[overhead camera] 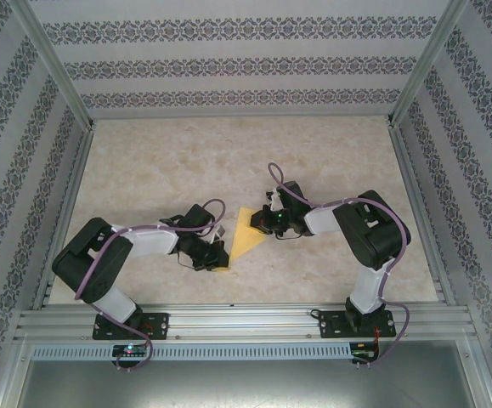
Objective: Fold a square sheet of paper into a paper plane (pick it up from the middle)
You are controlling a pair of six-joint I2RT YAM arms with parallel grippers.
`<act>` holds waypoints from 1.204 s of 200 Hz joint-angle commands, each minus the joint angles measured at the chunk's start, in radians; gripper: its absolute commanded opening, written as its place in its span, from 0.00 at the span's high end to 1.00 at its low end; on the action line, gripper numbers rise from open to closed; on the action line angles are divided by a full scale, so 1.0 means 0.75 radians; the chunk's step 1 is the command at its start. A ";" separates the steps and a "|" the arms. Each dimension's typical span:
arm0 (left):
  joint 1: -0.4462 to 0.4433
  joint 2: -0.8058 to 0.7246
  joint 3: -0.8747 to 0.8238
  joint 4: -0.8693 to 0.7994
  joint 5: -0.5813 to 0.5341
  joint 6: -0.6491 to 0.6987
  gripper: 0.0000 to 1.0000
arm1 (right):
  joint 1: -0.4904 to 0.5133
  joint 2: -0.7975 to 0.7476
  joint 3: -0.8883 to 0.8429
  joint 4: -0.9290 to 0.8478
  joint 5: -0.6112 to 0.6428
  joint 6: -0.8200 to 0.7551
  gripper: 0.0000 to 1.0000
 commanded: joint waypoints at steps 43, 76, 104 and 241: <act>0.011 -0.291 0.137 -0.276 -0.321 0.033 0.89 | 0.051 0.064 0.149 -0.371 -0.015 -0.334 1.00; 0.012 -0.181 0.265 -0.295 -0.414 0.072 0.81 | 0.055 -0.065 0.286 -0.575 -0.026 -0.471 0.95; 0.012 -0.073 0.362 -0.304 -0.443 0.110 0.76 | 0.044 -0.272 0.271 -0.681 0.173 -0.412 0.81; 0.012 0.325 0.652 -0.389 -0.447 0.248 0.66 | 0.090 -0.394 -0.133 -0.377 0.286 0.121 0.59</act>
